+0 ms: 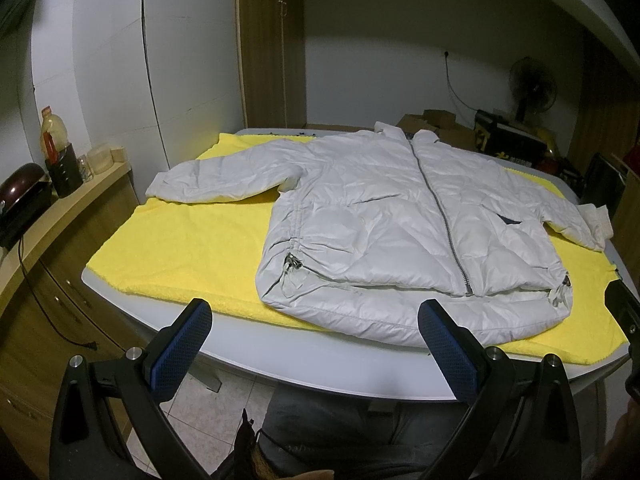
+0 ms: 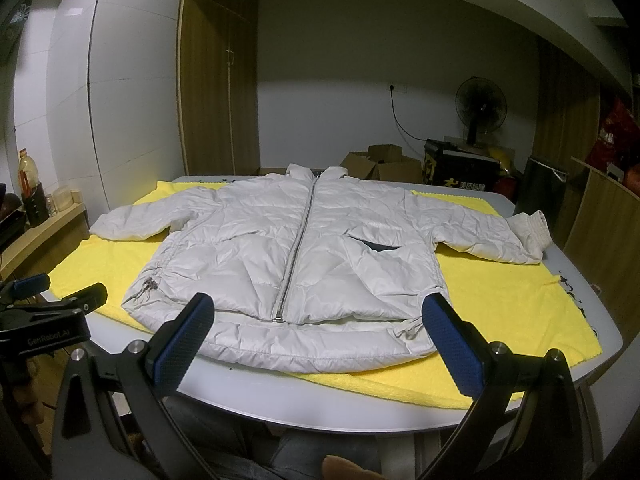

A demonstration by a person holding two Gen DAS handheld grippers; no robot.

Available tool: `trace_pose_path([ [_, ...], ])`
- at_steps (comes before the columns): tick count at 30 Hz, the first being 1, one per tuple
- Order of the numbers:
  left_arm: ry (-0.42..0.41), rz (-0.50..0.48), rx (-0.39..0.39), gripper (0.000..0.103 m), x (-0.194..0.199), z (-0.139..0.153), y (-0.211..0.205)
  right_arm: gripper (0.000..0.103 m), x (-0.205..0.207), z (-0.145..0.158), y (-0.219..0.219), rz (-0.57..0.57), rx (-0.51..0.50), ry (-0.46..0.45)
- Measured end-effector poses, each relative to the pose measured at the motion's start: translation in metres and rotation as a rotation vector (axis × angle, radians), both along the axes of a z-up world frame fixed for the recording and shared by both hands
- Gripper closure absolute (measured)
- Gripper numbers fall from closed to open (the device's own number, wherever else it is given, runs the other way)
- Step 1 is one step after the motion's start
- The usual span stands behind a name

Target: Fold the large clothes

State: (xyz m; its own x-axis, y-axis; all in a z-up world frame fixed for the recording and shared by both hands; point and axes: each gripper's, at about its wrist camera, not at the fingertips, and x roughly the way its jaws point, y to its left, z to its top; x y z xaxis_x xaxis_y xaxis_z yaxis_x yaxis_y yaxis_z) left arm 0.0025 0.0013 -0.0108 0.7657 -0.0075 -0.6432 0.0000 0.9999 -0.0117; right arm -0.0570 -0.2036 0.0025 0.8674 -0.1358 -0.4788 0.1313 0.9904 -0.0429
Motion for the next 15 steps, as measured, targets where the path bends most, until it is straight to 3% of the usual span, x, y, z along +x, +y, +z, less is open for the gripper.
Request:
trace_pose_path([
  [15, -0.01, -0.001, -0.011, 0.0, 0.0016, 0.0002, 0.0009, 0.0, 0.0, -0.0008, 0.0013, -0.002, -0.002, 0.002],
])
